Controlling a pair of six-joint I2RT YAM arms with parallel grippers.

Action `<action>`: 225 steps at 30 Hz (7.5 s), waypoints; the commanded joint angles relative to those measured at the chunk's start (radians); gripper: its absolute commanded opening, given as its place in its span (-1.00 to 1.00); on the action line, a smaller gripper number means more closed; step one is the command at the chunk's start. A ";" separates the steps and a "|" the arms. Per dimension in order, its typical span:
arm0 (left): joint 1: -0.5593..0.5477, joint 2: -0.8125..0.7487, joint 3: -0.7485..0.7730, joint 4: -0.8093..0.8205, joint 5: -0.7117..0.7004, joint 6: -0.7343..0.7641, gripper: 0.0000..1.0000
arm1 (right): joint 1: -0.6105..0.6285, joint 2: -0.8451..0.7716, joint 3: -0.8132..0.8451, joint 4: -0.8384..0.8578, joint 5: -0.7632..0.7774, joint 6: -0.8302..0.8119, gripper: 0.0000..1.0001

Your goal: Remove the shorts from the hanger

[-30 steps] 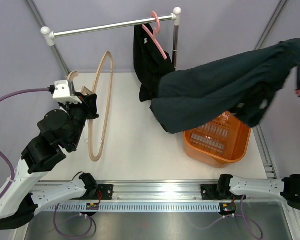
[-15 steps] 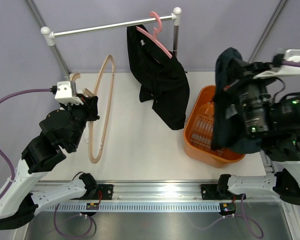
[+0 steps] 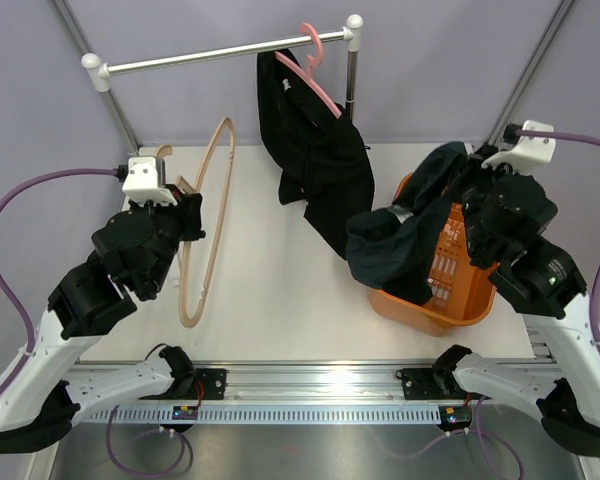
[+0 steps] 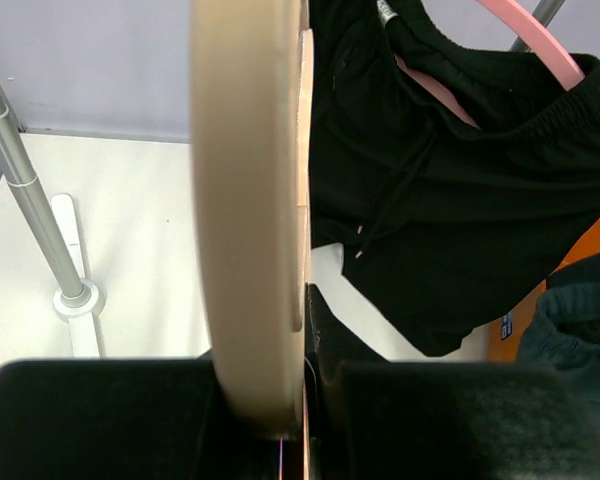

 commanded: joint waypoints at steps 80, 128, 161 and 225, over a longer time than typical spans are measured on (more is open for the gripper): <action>0.788 0.800 0.791 -0.014 0.642 0.004 -0.40 | -0.226 -0.229 -0.506 -0.029 -0.526 0.379 0.57; 0.141 0.953 0.840 0.368 0.210 0.089 0.74 | -0.226 -0.304 -0.460 -0.187 -0.517 0.370 0.56; 0.241 1.269 1.035 0.494 0.120 0.211 0.30 | -0.226 -0.404 -0.460 -0.243 -0.494 0.333 0.58; 0.273 0.818 0.914 -0.155 0.616 0.264 -1.00 | -0.226 -0.253 -0.421 -0.106 -0.543 0.299 0.60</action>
